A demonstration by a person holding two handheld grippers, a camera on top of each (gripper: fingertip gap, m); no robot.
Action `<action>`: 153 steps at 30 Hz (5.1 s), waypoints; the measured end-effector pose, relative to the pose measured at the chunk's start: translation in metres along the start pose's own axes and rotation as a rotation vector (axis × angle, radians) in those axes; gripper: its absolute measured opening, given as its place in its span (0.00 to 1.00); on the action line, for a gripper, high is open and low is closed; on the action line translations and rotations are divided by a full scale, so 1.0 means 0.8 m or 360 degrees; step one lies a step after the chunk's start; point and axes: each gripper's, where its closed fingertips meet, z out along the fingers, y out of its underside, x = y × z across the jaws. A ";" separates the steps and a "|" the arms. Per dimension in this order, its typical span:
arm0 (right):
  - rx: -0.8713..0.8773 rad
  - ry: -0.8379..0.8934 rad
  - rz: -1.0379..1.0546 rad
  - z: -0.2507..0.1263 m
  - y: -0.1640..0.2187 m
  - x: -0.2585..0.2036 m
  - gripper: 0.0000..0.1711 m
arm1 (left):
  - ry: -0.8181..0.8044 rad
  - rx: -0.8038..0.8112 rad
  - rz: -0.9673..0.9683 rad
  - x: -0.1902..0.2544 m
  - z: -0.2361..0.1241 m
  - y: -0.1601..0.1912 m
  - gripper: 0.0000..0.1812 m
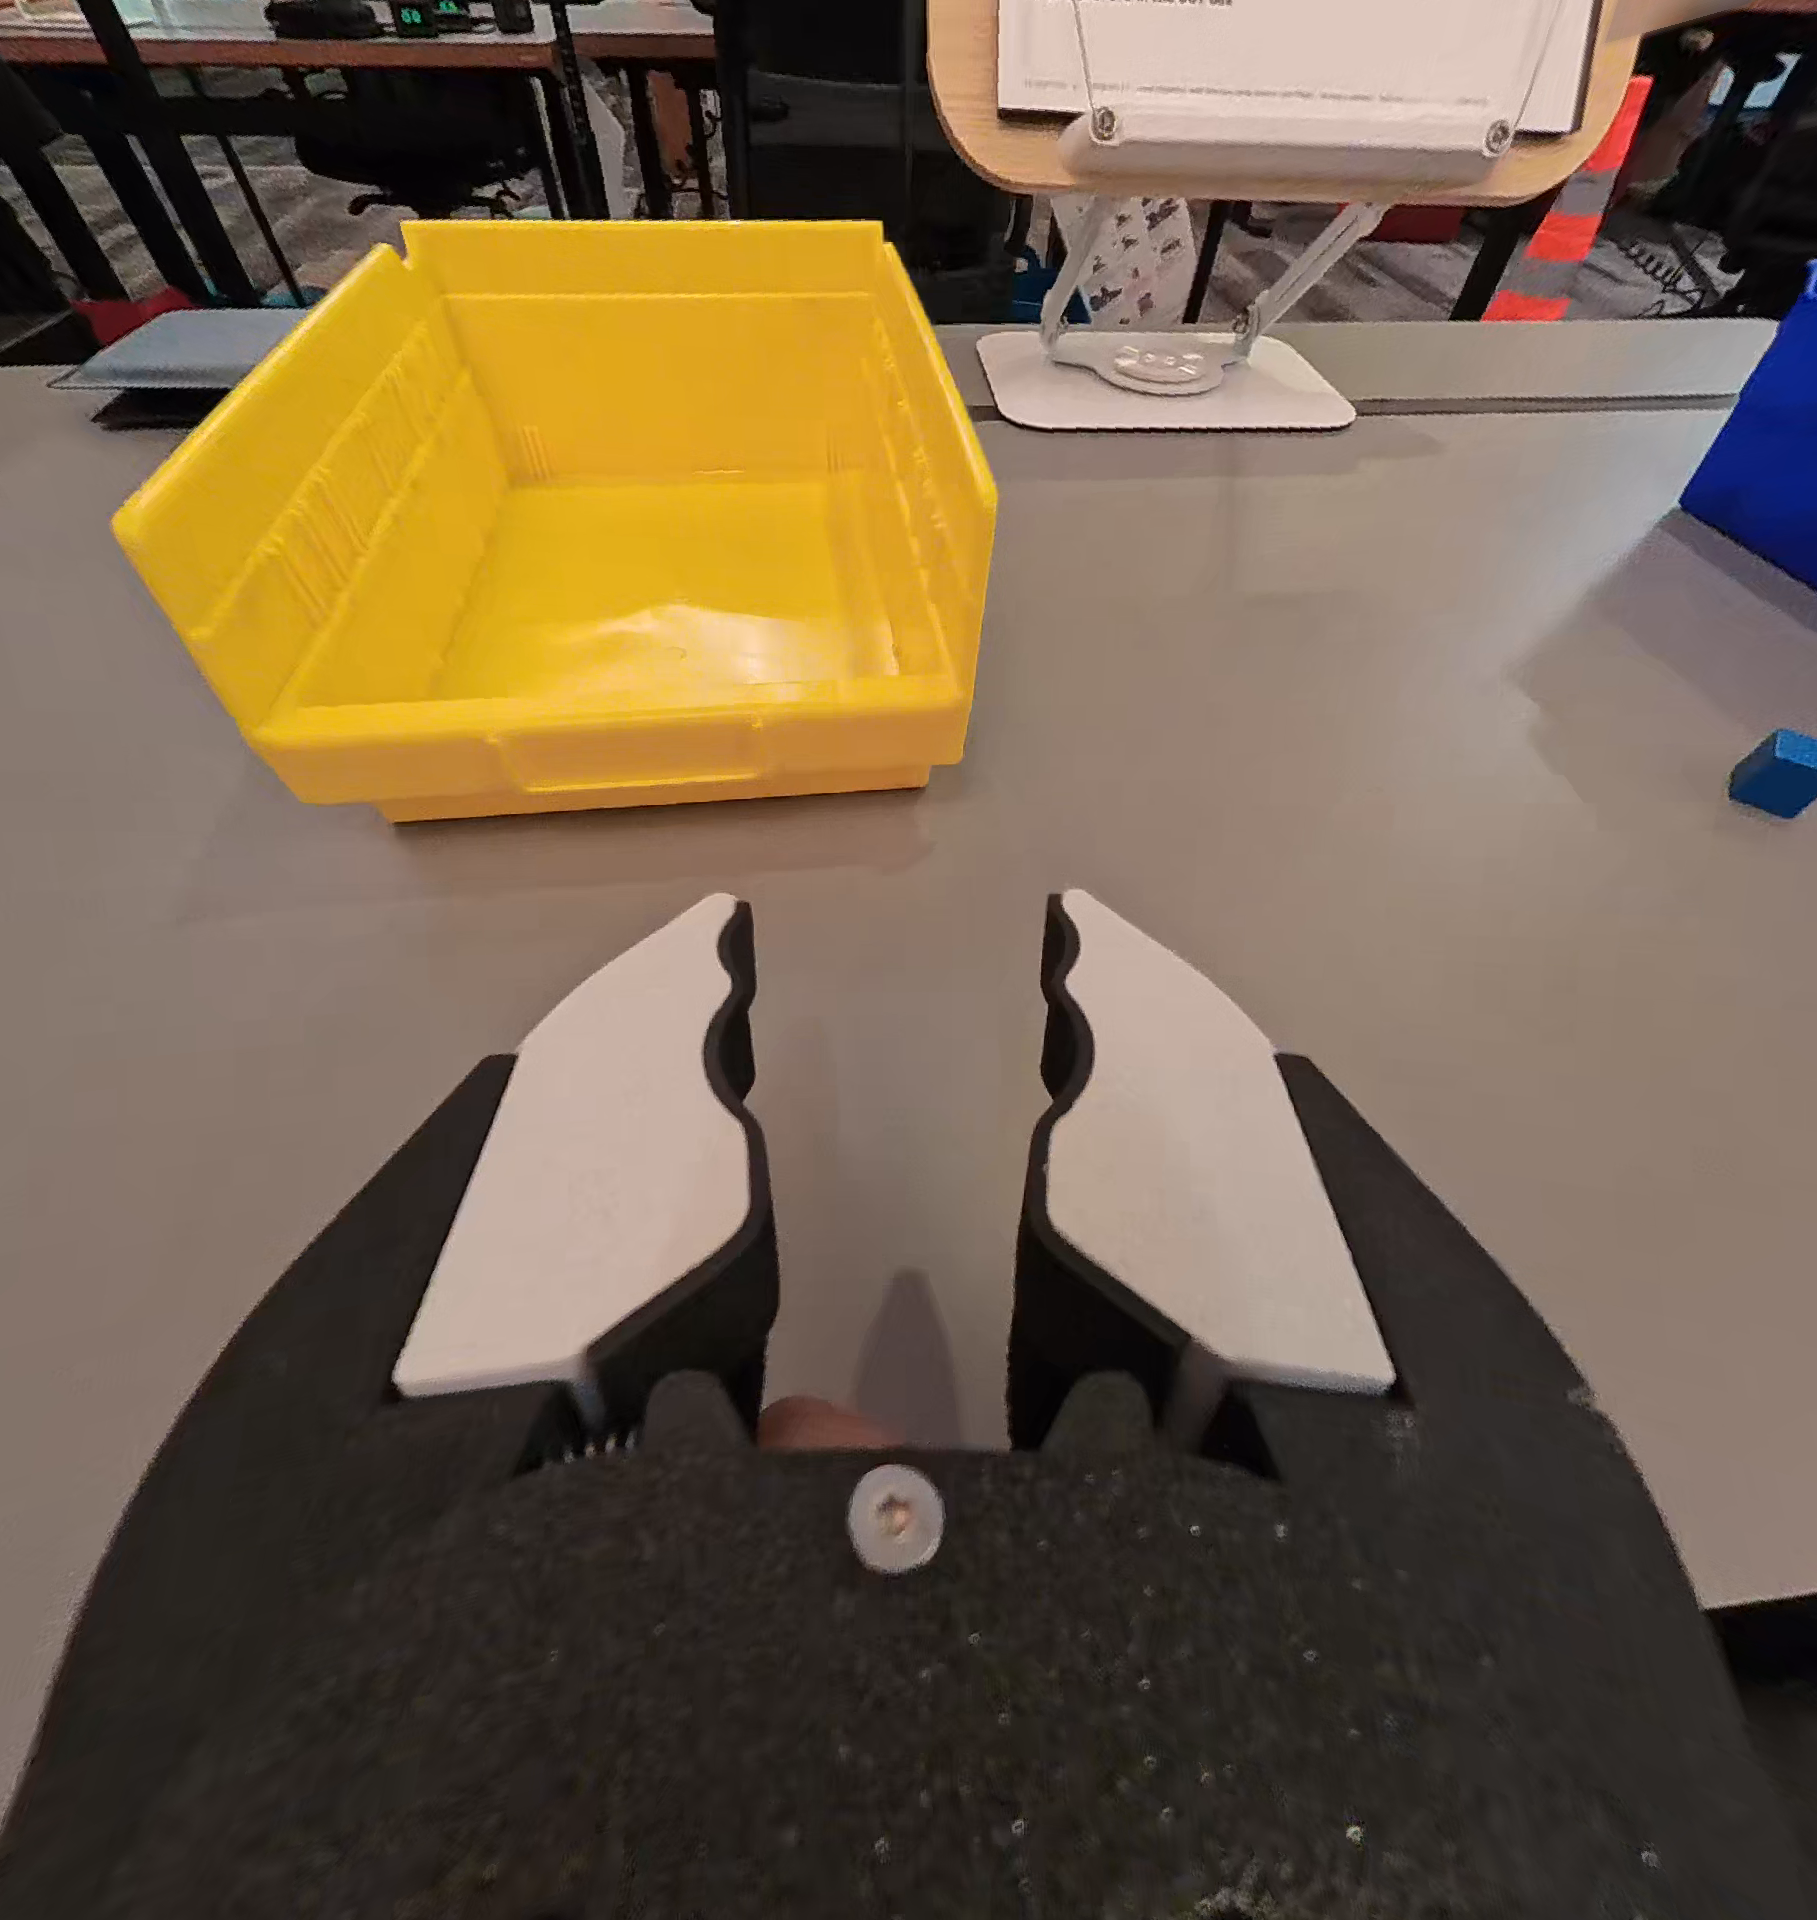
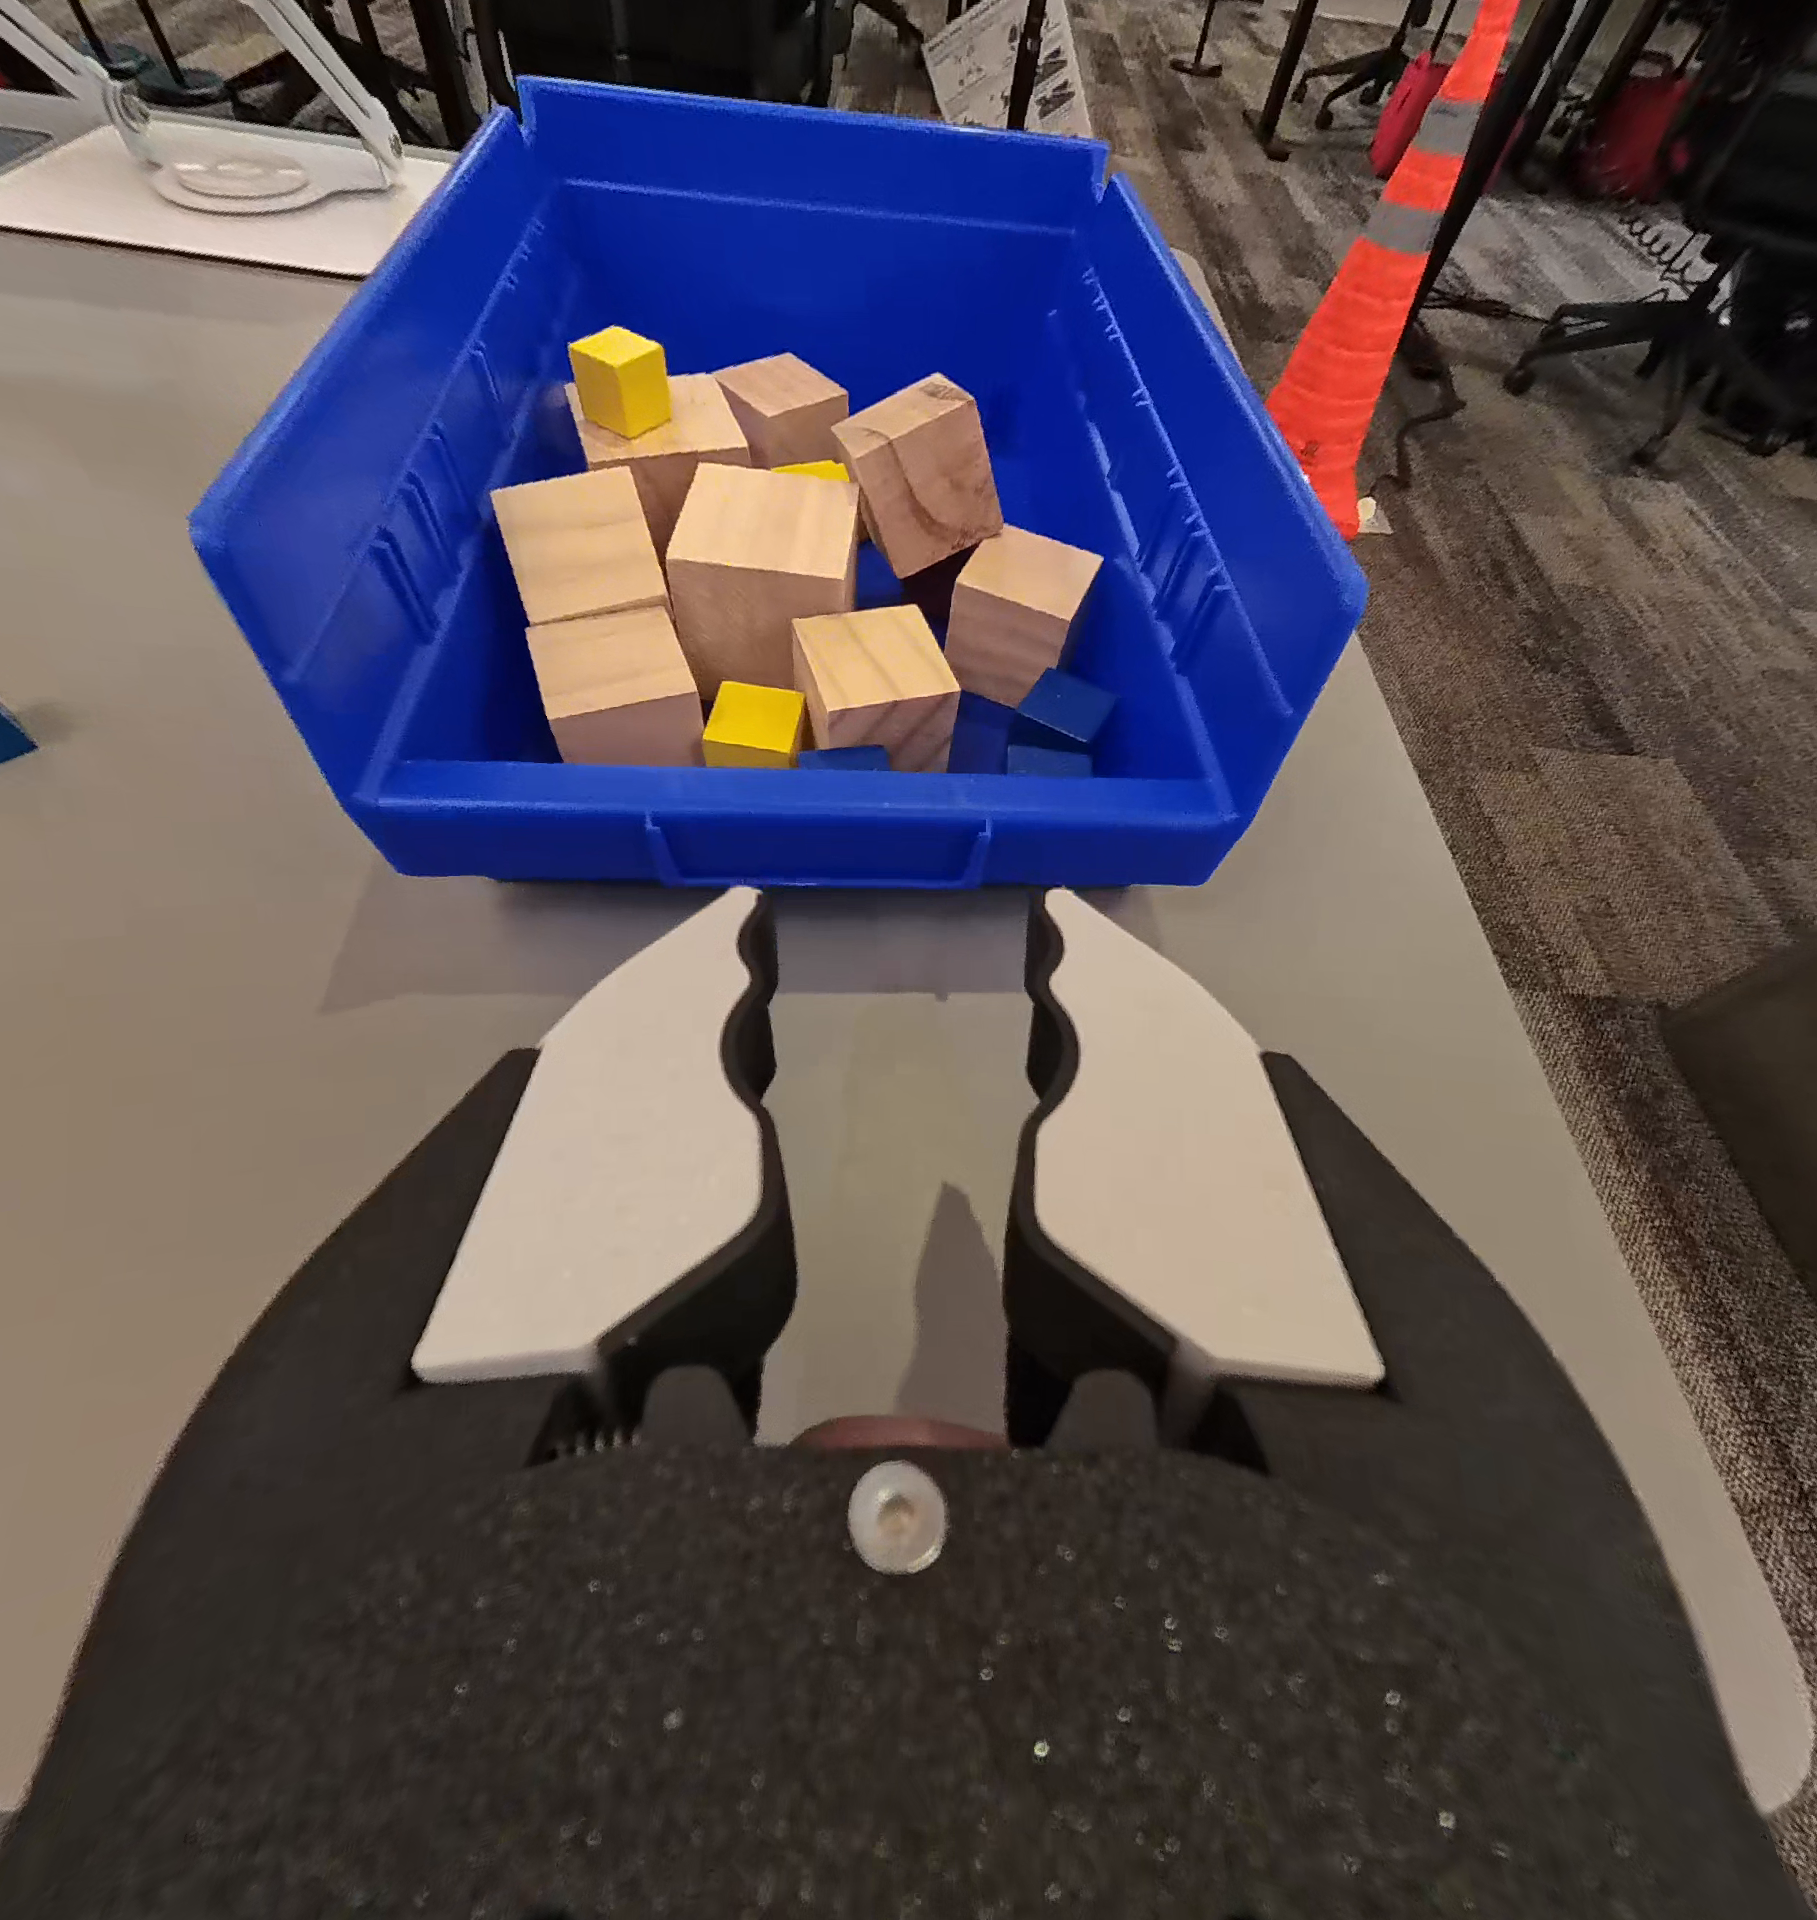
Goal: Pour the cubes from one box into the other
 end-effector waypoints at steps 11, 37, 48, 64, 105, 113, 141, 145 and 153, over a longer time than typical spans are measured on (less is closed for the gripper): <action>-0.0103 -0.0653 -0.0001 -0.020 -0.052 -0.115 0.26 | 0.0079 -0.0020 -0.0031 0.020 0.003 0.000 0.28; -0.0624 -0.0413 -0.0670 0.108 -0.216 -0.127 0.13 | 0.0195 -0.0145 -0.0072 0.022 -0.001 0.026 0.27; -0.1523 -0.0513 -0.0758 0.334 -0.094 0.001 0.13 | 0.0222 -0.0185 0.0020 0.044 0.027 0.025 0.26; -0.0663 -0.0272 -0.0626 0.194 -0.204 -0.014 0.24 | 0.0159 -0.0179 -0.0045 0.018 0.021 0.029 0.27; 0.0070 -0.0248 -0.0029 0.004 -0.011 -0.058 0.29 | 0.0071 -0.0122 0.0013 0.012 -0.001 0.022 0.25; 0.0072 -0.0241 0.0042 0.003 -0.010 -0.046 0.29 | 0.0079 -0.0131 0.0026 0.015 0.002 0.022 0.25; 0.0106 -0.0181 0.0148 0.000 -0.012 -0.018 0.29 | 0.1021 -0.0185 0.0303 0.527 0.080 -0.010 0.38; 0.0114 -0.0192 0.0200 -0.003 -0.009 -0.012 0.29 | 0.0748 -0.0163 0.0386 0.575 0.153 -0.005 0.33; 0.0088 -0.0180 0.0389 -0.004 0.001 0.013 0.29 | 0.0489 -0.0165 0.0280 0.563 0.198 -0.027 0.10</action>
